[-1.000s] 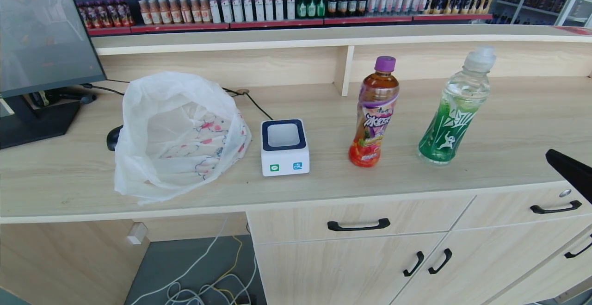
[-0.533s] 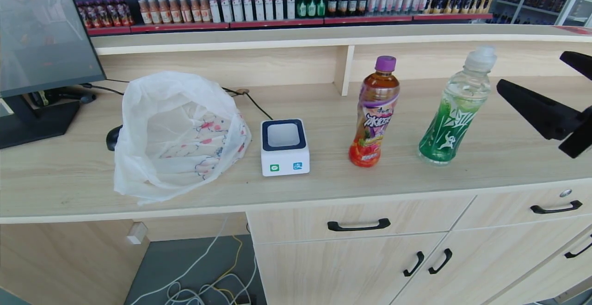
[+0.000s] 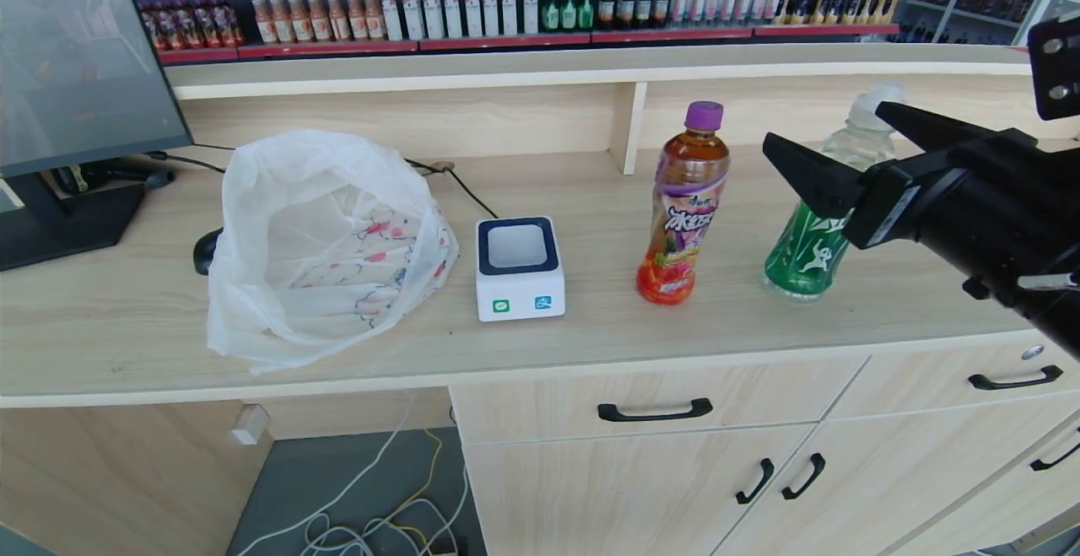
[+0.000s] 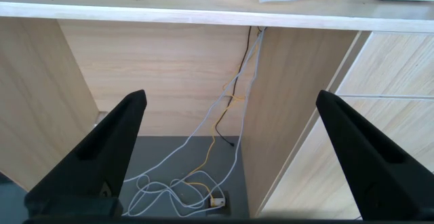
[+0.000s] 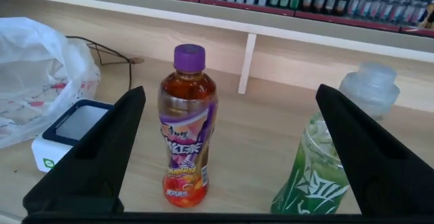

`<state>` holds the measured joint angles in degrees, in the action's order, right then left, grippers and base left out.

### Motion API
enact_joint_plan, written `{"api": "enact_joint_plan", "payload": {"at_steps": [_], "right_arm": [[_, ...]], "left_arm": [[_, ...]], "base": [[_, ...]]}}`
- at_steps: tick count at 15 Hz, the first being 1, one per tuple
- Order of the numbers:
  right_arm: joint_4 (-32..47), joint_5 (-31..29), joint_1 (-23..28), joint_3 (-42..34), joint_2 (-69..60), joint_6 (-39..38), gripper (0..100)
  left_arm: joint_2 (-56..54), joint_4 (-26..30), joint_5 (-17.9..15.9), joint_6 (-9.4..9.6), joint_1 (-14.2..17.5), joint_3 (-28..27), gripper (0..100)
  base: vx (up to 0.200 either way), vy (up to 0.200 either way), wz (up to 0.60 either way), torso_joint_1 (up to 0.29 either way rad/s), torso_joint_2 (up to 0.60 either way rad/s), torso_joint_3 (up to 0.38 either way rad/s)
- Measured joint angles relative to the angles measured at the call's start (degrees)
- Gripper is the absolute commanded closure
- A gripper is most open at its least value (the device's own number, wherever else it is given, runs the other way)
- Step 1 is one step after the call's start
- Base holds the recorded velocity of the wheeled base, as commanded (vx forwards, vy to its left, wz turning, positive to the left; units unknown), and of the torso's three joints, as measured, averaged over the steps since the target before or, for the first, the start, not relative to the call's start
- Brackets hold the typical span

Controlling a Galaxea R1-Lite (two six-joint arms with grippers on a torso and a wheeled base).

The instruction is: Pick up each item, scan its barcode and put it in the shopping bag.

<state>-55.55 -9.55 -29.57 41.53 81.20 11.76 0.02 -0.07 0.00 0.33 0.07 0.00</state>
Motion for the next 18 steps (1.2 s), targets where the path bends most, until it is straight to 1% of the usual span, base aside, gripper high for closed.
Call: {"api": "enact_joint_plan", "payload": {"at_steps": [4, 6, 10, 14, 18], "right_arm": [[-0.1, 0.0, -2.5, 4.7, 5.1, -2.9, 0], [0.0, 0.0, -3.1, 5.8, 6.6, -3.5, 0], [-0.1, 0.3, -4.9, 8.5, 10.4, -8.0, 0], [0.0, 0.2, -4.4, 11.1, 13.8, -9.2, 0], [0.0, 0.2, -1.0, 13.1, 16.7, -9.2, 0]], "left_arm": [[0.0, 0.0, 0.0, 0.00, 0.0, 0.0, 0], [0.0, 0.0, 0.0, 0.00, 0.0, 0.0, 0], [0.0, 0.0, 0.0, 0.00, 0.0, 0.0, 0], [0.0, 0.0, 0.0, 0.00, 0.0, 0.0, 0], [0.0, 0.0, 0.0, 0.00, 0.0, 0.0, 0]], "base": [[0.000, 0.000, 0.00, 0.000, 0.00, 0.000], [0.000, 0.000, 0.00, 0.000, 0.00, 0.000], [0.000, 0.000, 0.00, 0.000, 0.00, 0.000], [0.000, 0.000, 0.00, 0.000, 0.00, 0.000], [0.000, 0.000, 0.00, 0.000, 0.00, 0.000]]}}
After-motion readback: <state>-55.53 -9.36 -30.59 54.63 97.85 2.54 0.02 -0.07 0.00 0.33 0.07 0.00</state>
